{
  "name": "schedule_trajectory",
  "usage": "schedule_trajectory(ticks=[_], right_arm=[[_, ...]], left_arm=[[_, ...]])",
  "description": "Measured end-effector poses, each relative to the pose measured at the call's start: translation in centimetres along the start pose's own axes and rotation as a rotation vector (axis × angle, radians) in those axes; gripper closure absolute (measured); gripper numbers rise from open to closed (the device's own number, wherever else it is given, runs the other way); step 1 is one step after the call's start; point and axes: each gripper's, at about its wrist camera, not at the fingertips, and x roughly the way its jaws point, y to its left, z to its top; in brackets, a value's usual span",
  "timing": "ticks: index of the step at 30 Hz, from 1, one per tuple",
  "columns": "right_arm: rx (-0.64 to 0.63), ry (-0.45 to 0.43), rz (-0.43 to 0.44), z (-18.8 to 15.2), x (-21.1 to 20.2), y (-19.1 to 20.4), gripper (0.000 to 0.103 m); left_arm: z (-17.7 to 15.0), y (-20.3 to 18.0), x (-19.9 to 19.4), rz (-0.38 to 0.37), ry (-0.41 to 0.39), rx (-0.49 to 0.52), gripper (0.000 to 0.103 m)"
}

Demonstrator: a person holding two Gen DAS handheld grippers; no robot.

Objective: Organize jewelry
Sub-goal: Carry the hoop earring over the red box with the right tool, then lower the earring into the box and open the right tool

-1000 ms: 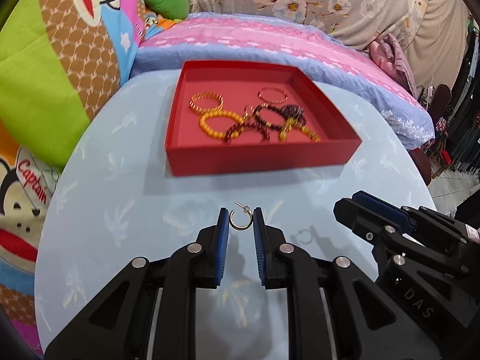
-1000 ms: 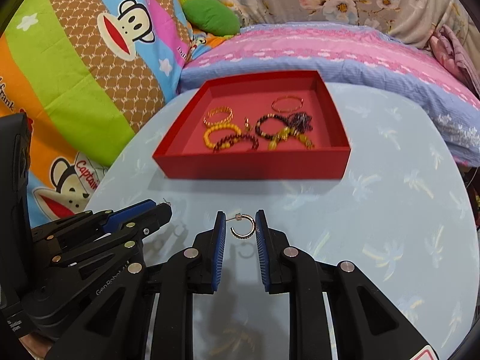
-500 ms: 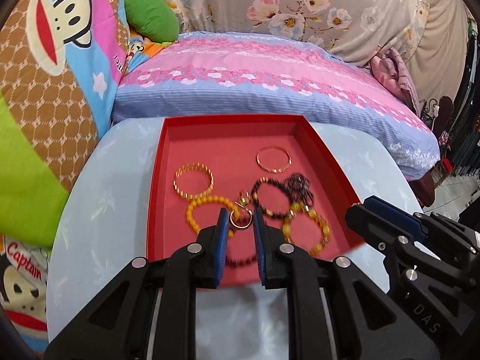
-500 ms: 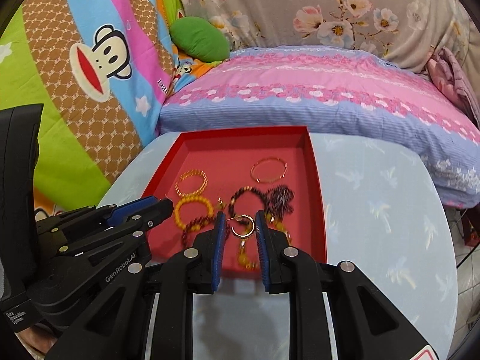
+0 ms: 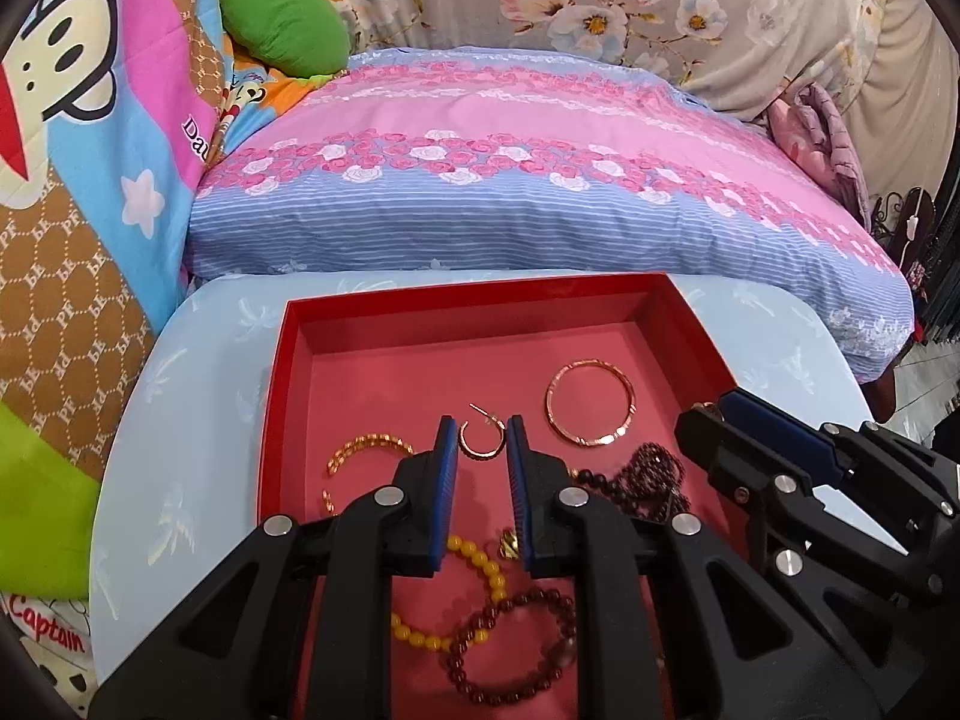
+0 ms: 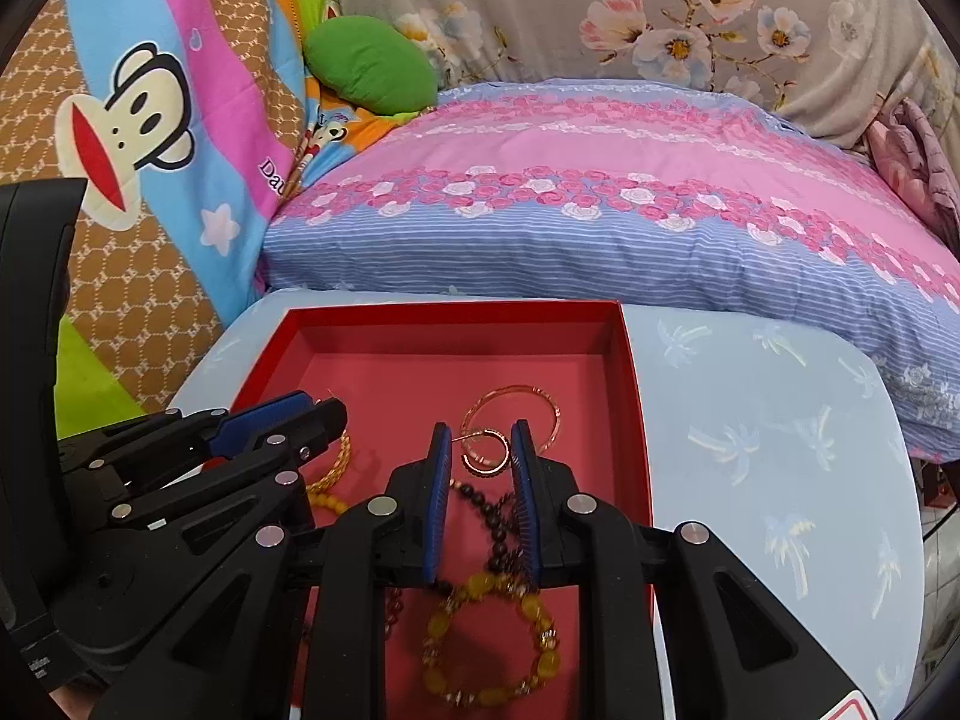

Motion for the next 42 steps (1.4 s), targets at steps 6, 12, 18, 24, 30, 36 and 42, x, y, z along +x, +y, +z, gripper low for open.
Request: schedule_trajectory(ticks=[6, 12, 18, 24, 30, 36, 42], right_arm=[[0.006, 0.017, -0.007, 1.0, 2.1, -0.5, 0.084], [0.016, 0.048, -0.002, 1.3, 3.7, -0.8, 0.083], [0.012, 0.046, -0.015, 1.3, 3.8, -0.6, 0.081], [0.019, 0.048, -0.024, 1.1, 3.6, -0.7, 0.081], [0.023, 0.041, -0.026, 0.9, 2.7, -0.7, 0.081], [0.025, 0.029, -0.026, 0.6, 1.0, -0.5, 0.081], [0.027, 0.013, -0.024, 0.0, -1.1, -0.2, 0.081]], left_arm=[[1.1, 0.3, 2.1, 0.005, 0.027, -0.003, 0.087], [1.4, 0.4, 3.3, 0.012, 0.043, 0.003, 0.086], [1.4, 0.6, 3.6, 0.030, 0.045, -0.012, 0.074], [1.3, 0.4, 3.4, 0.036, 0.048, -0.007, 0.072], [1.1, 0.2, 2.5, 0.037, 0.038, 0.006, 0.072], [0.9, -0.1, 0.9, 0.038, 0.025, 0.007, 0.072], [0.3, -0.5, -1.2, 0.040, 0.010, 0.009, 0.072]])
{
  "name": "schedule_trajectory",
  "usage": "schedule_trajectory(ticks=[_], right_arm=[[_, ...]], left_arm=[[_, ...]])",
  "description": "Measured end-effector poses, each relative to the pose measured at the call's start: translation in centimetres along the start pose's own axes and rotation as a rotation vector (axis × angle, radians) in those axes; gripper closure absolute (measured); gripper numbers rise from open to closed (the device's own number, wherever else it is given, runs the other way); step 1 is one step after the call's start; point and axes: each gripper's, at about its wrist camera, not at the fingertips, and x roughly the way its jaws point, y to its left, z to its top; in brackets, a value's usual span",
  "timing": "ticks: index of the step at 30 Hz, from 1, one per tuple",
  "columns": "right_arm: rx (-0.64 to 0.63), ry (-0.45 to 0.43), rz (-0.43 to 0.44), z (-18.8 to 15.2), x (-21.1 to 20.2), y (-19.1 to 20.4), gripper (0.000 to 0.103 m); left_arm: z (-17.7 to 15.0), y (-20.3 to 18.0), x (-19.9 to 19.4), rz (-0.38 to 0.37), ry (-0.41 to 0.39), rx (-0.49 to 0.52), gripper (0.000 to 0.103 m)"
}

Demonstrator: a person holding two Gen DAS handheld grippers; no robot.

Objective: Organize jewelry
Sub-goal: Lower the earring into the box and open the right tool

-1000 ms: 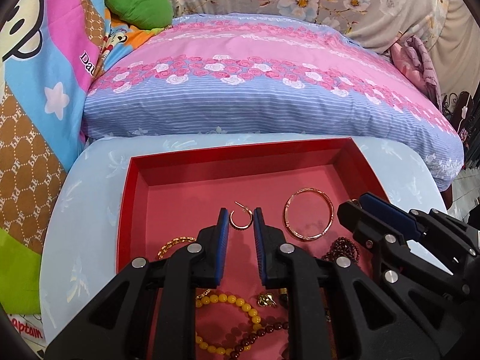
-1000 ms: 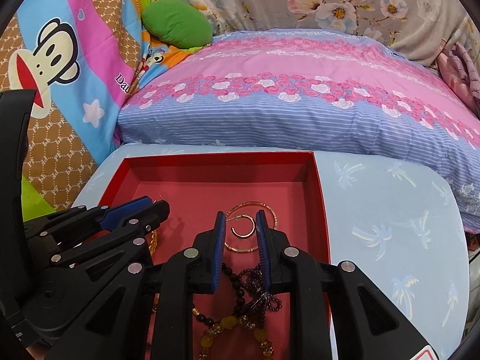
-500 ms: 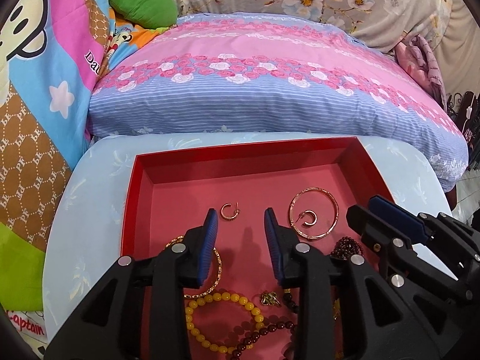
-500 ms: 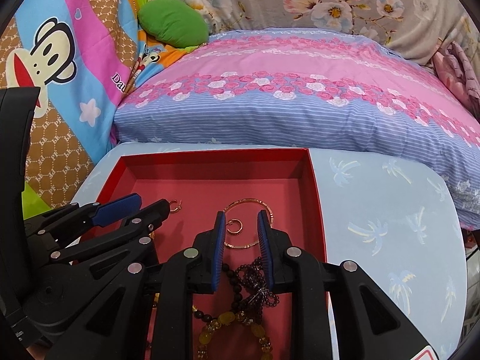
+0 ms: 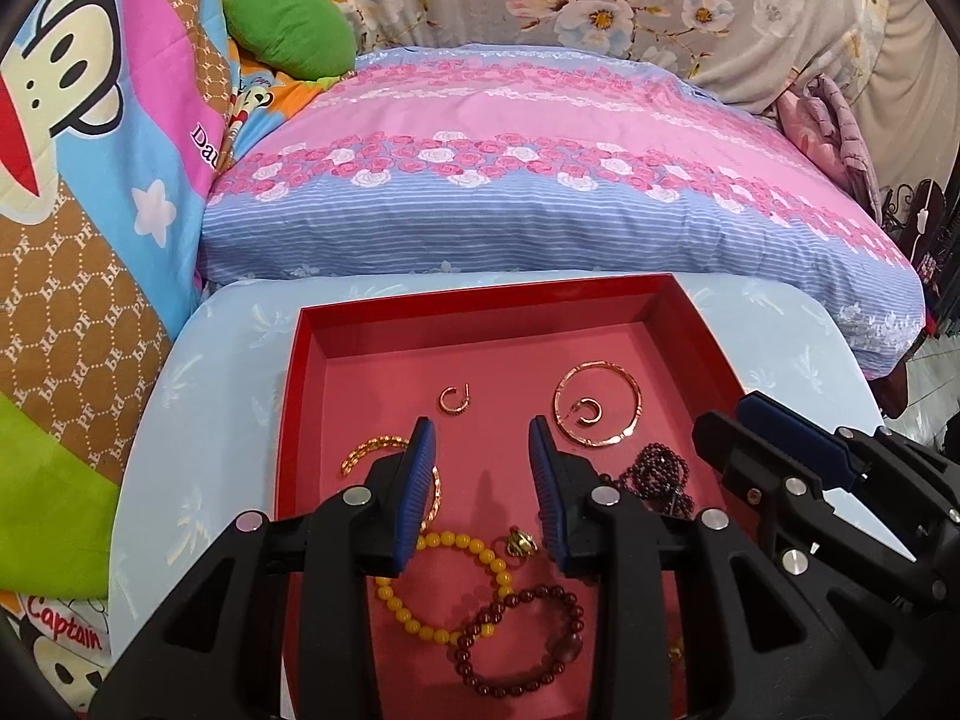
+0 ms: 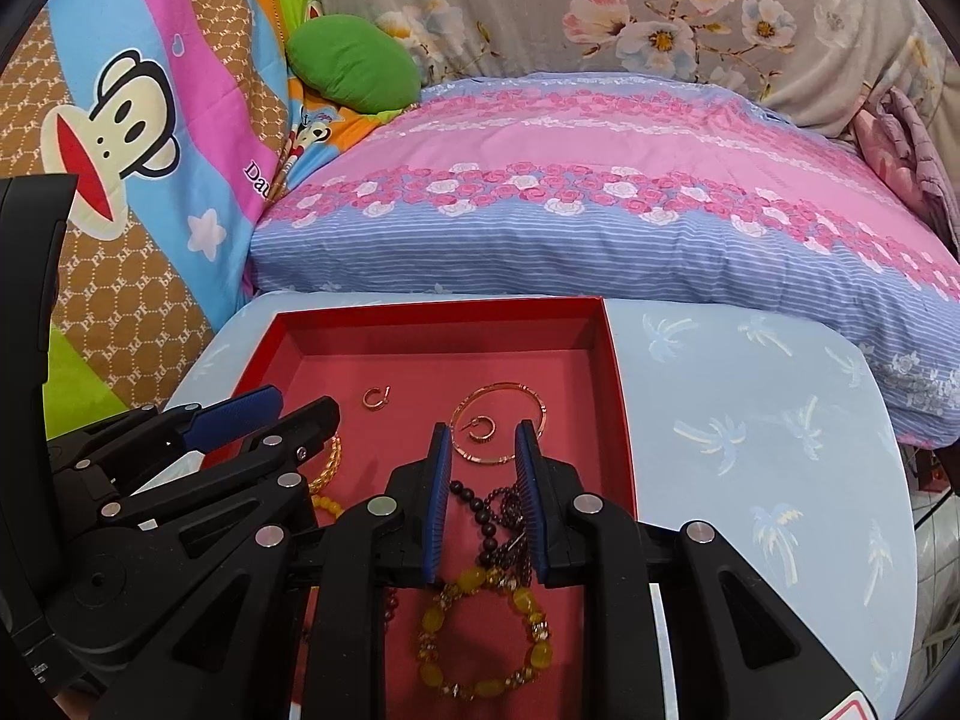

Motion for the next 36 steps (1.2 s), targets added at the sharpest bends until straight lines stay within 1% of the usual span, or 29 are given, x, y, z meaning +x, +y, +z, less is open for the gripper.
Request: schedule_trajectory(ticks=[5, 13, 17, 24, 26, 29, 31, 33, 34, 36], right_arm=[[-0.001, -0.010, -0.001, -0.8, -1.9, 0.3, 0.081], [-0.029, -0.017, -0.039, -2.9, -4.3, 0.9, 0.079], [-0.013, -0.011, -0.035, -4.2, -5.3, 0.8, 0.079], [0.004, -0.005, -0.054, -6.1, -6.7, 0.6, 0.067], [0.007, -0.002, -0.058, -6.7, -7.0, 0.6, 0.065], [0.005, -0.001, -0.076, -7.3, -7.3, 0.7, 0.059], [0.009, -0.003, -0.087, -7.8, -7.5, 0.5, 0.054], [0.020, -0.006, -0.092, -8.2, -7.8, 0.2, 0.047], [0.030, -0.006, -0.093, -8.5, -7.9, 0.0, 0.046], [0.038, -0.005, -0.096, -8.8, -8.1, -0.2, 0.039]], left_arm=[[-0.8, -0.3, -1.8, 0.002, -0.010, 0.002, 0.072], [-2.7, -0.9, -4.4, 0.005, -0.020, 0.001, 0.068], [-4.0, -1.0, -5.3, 0.005, -0.018, -0.008, 0.063], [-5.9, -0.8, -6.4, 0.005, -0.017, -0.035, 0.055], [-6.4, -0.7, -6.6, 0.003, -0.016, -0.040, 0.053], [-7.2, -0.7, -6.9, 0.014, -0.016, -0.042, 0.050], [-7.6, -0.6, -7.1, 0.025, -0.014, -0.046, 0.046], [-8.0, -0.3, -7.4, 0.040, -0.016, -0.060, 0.037], [-8.3, -0.2, -7.5, 0.040, -0.019, -0.066, 0.036], [-8.8, 0.0, -7.7, 0.040, -0.018, -0.077, 0.032]])
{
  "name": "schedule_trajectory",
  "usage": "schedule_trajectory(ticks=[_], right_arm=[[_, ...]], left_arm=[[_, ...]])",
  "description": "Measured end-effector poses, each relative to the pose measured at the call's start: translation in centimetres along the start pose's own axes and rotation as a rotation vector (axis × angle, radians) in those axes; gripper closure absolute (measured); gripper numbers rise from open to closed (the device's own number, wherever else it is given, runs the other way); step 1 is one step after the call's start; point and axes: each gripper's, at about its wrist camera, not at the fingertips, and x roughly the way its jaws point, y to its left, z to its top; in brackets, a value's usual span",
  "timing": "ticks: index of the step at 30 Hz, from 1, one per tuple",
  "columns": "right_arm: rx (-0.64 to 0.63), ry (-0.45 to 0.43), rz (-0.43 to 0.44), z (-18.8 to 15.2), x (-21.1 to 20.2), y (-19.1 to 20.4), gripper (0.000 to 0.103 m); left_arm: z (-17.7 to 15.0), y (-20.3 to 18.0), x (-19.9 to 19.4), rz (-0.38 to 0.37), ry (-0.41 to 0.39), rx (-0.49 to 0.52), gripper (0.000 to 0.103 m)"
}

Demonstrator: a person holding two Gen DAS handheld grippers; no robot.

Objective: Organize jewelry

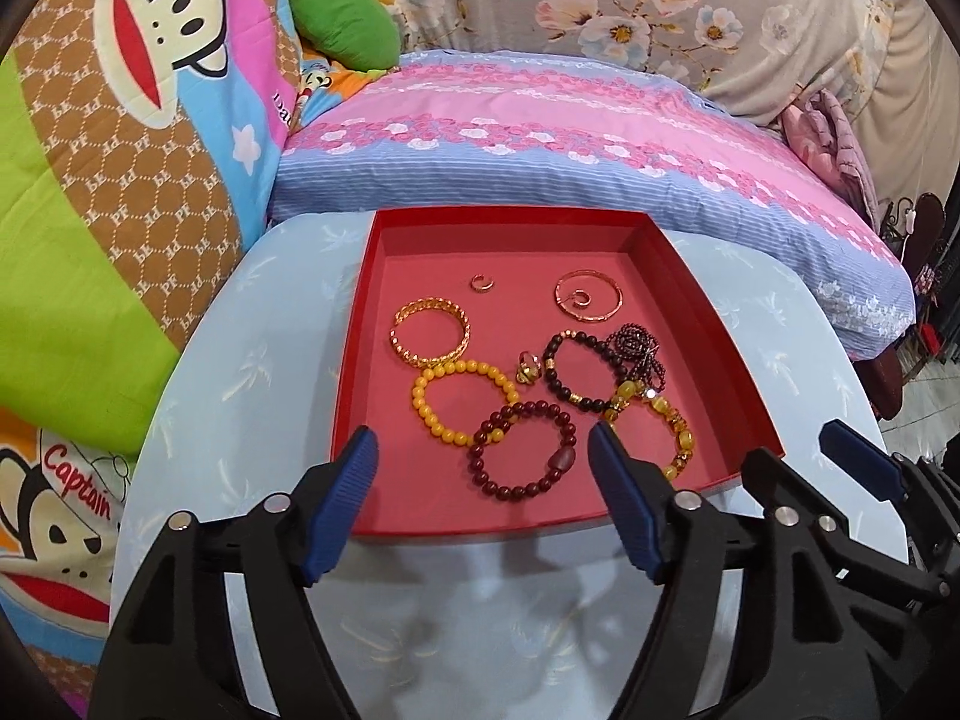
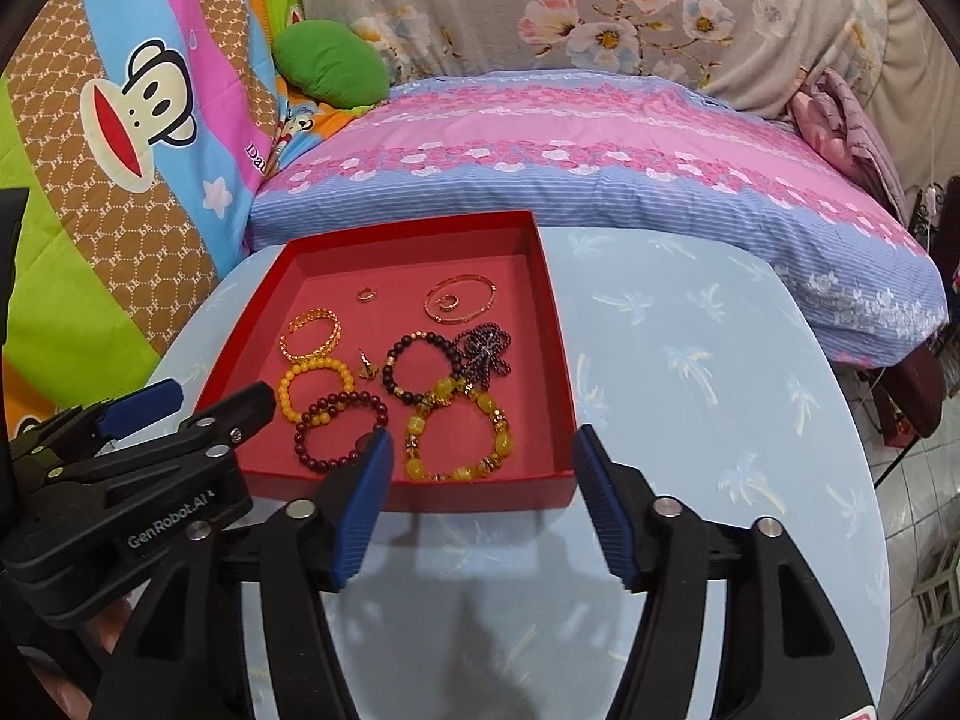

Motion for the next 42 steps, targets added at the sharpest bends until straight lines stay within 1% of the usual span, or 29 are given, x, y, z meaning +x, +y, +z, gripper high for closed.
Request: schedule_trajectory(ticks=[7, 9, 10, 12, 15, 21, 26, 34, 37, 39, 42], right_arm=[[-0.008, 0.010, -0.024, -0.9, -0.2, 0.1, 0.030], [-0.007, 0.011, -0.033, -1.2, -0.3, -0.1, 0.023], [-0.003, 0.012, -0.033, -1.3, -0.4, -0.1, 0.022], [0.005, 0.010, -0.034, -1.5, -0.5, -0.3, 0.019], [0.004, 0.010, -0.034, -1.7, -0.7, -0.5, 0.019], [-0.014, 0.019, -0.052, -2.3, -0.8, -0.4, 0.018], [-0.026, 0.029, -0.052, -2.7, -0.9, -0.4, 0.018], [-0.017, 0.036, -0.043, -3.2, -0.9, -0.3, 0.018], [-0.004, 0.061, -0.041, -3.2, -0.5, -0.4, 0.017], [-0.002, 0.055, -0.042, -3.2, -0.5, -0.5, 0.014], [-0.007, 0.040, -0.049, -3.2, -0.8, -0.5, 0.013]], left_arm=[[-1.3, 0.4, -0.3, 0.020, 0.004, -0.009, 0.026], [-1.5, 0.5, -0.4, 0.026, 0.005, -0.013, 0.024], [-1.7, 0.6, -0.4, 0.029, 0.006, -0.018, 0.023], [-1.9, 0.8, -0.6, 0.035, 0.006, -0.029, 0.017], [-2.3, 0.9, -0.8, 0.040, 0.004, -0.035, 0.014], [-3.0, 0.9, -1.2, 0.061, 0.003, -0.027, 0.011], [-3.5, 1.3, -1.0, 0.057, 0.018, -0.045, 0.009], [-4.3, 1.3, -0.9, 0.066, 0.025, -0.039, 0.009], [-4.5, 1.3, -0.9, 0.078, 0.025, -0.043, 0.009], [-4.5, 1.4, -0.9, 0.077, 0.027, -0.049, 0.009], [-4.5, 1.5, -1.0, 0.080, 0.026, -0.053, 0.009]])
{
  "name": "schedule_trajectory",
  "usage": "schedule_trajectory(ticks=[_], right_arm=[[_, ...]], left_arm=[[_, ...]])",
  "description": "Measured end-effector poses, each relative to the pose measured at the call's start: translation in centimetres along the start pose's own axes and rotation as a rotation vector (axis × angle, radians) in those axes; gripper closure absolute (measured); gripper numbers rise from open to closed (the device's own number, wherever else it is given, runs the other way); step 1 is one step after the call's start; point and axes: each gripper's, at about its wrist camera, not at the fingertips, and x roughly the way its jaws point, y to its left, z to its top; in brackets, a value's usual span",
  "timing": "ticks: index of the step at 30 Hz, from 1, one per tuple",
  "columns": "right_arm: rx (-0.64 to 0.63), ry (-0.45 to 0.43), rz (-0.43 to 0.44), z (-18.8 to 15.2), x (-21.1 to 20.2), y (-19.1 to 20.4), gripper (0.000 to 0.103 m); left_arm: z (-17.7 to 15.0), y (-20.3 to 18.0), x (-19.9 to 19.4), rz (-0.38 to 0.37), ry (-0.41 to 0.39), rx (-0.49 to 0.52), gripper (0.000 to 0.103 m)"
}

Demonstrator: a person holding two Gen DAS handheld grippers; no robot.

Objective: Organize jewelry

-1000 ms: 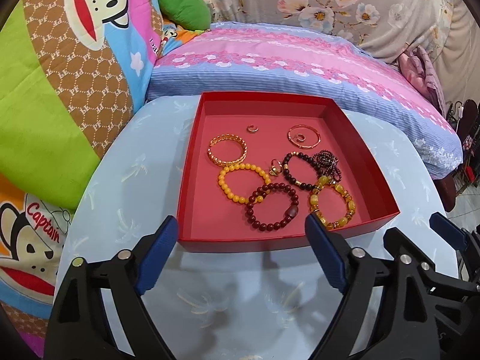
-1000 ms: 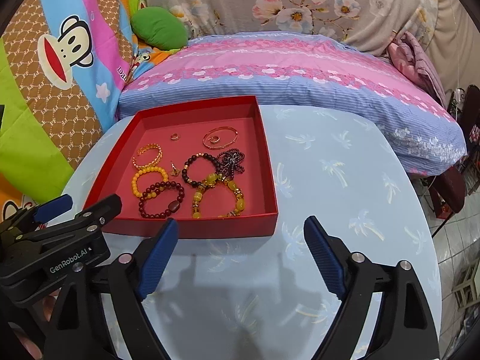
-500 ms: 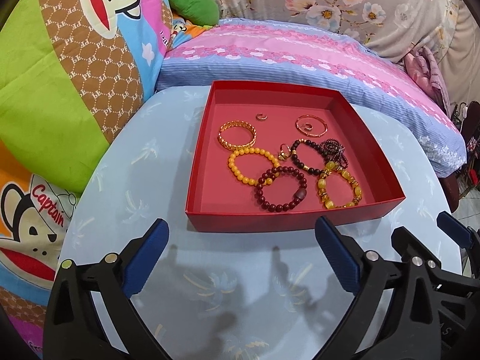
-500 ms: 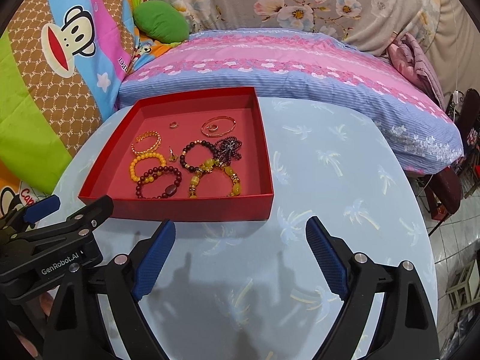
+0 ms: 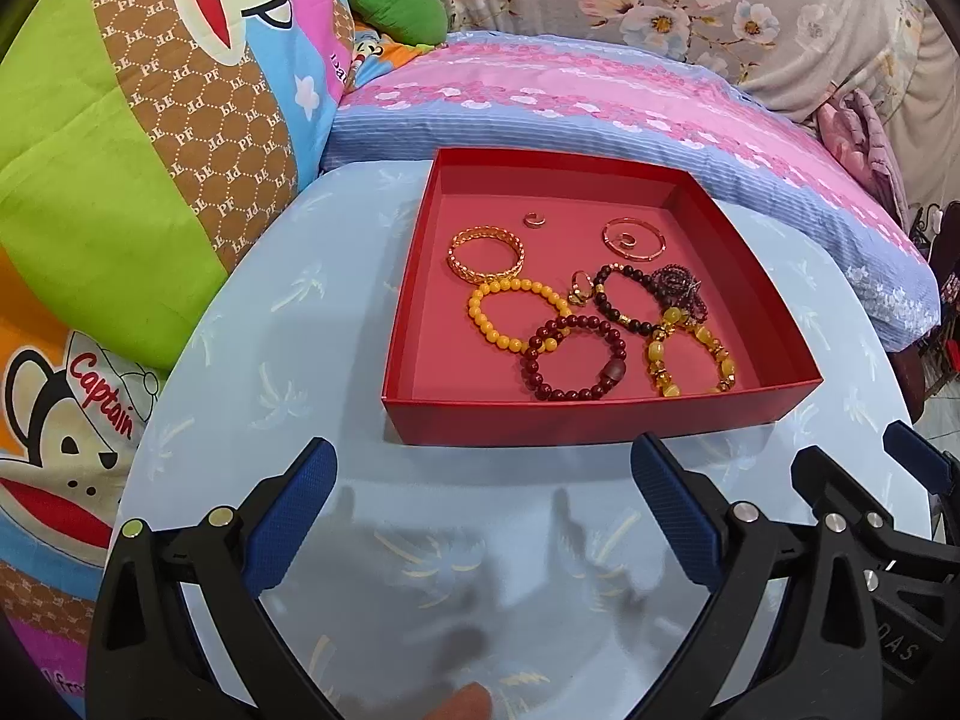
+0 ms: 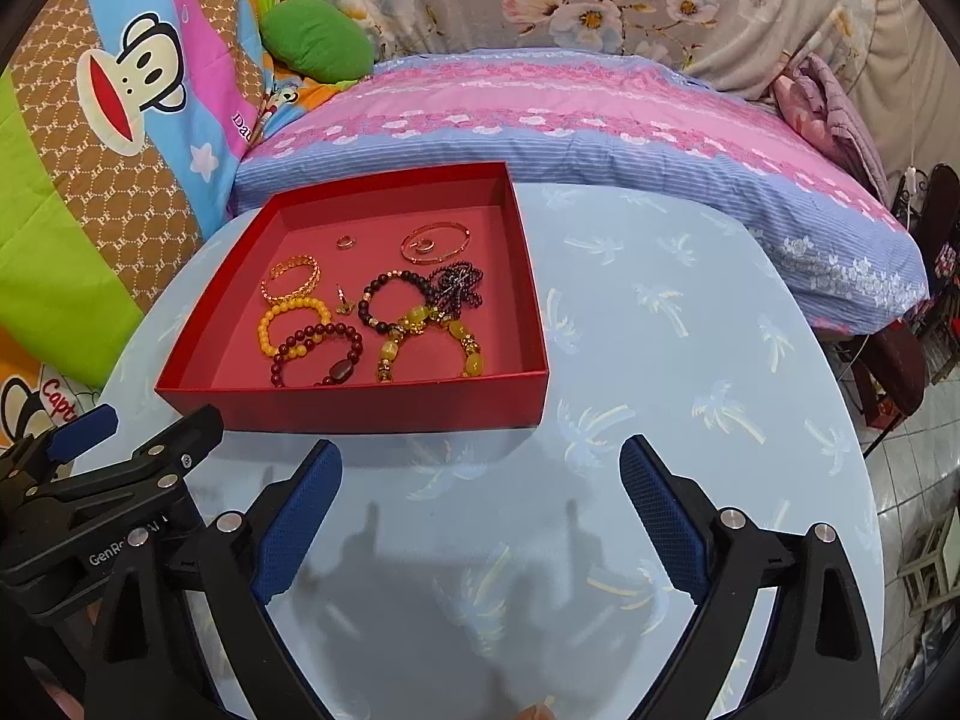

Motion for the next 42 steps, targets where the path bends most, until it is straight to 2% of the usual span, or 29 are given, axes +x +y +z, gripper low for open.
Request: schedule_trajectory(ticks=[12, 14, 42], right_arm=[[0.016, -0.022, -0.006, 0.15, 0.00, -0.16, 0.012], [0.015, -0.026, -0.015, 0.18, 0.00, -0.12, 0.007], [0.015, -0.020, 0.002, 0.17, 0.25, -0.10, 0.007]], left_arm=[[0.32, -0.14, -0.21, 0.021, -0.014, 0.004, 0.009], [0.38, -0.10, -0.17, 0.030, -0.015, 0.001, 0.008], [0.57, -0.16, 0.41, 0.031, 0.000, 0.002, 0.008]])
